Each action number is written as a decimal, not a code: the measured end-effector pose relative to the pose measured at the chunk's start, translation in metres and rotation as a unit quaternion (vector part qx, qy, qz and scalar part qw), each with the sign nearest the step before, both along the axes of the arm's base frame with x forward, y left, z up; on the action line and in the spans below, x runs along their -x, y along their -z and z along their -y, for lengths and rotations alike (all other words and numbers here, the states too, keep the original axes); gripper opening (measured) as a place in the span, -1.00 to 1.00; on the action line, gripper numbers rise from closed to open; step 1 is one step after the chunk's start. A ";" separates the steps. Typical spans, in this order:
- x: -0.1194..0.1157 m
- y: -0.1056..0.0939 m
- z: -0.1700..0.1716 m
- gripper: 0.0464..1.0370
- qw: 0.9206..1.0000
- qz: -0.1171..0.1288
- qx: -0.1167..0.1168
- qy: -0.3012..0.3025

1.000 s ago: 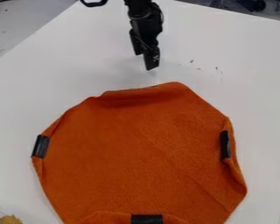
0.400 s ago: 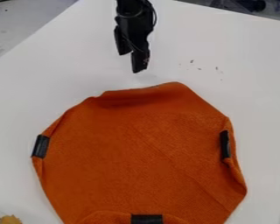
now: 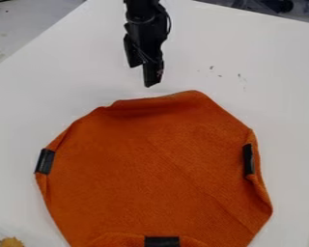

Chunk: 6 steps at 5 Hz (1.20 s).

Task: Fold the cloths from top to center

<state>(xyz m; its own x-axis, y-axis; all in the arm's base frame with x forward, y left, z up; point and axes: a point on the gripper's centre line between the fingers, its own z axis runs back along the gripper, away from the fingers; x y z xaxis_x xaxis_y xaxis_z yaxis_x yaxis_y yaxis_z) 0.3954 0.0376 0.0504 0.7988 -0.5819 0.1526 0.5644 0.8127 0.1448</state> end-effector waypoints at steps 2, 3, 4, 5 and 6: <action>0.022 0.020 0.000 0.93 0.998 -0.028 0.056 -0.016; 0.029 0.029 0.005 0.93 0.997 -0.034 0.068 -0.017; 0.022 0.034 0.005 0.93 0.996 -0.016 0.082 -0.013; 0.018 0.041 0.006 0.83 0.996 -0.016 0.088 -0.012; 0.018 0.044 0.005 0.27 0.996 -0.007 0.090 -0.025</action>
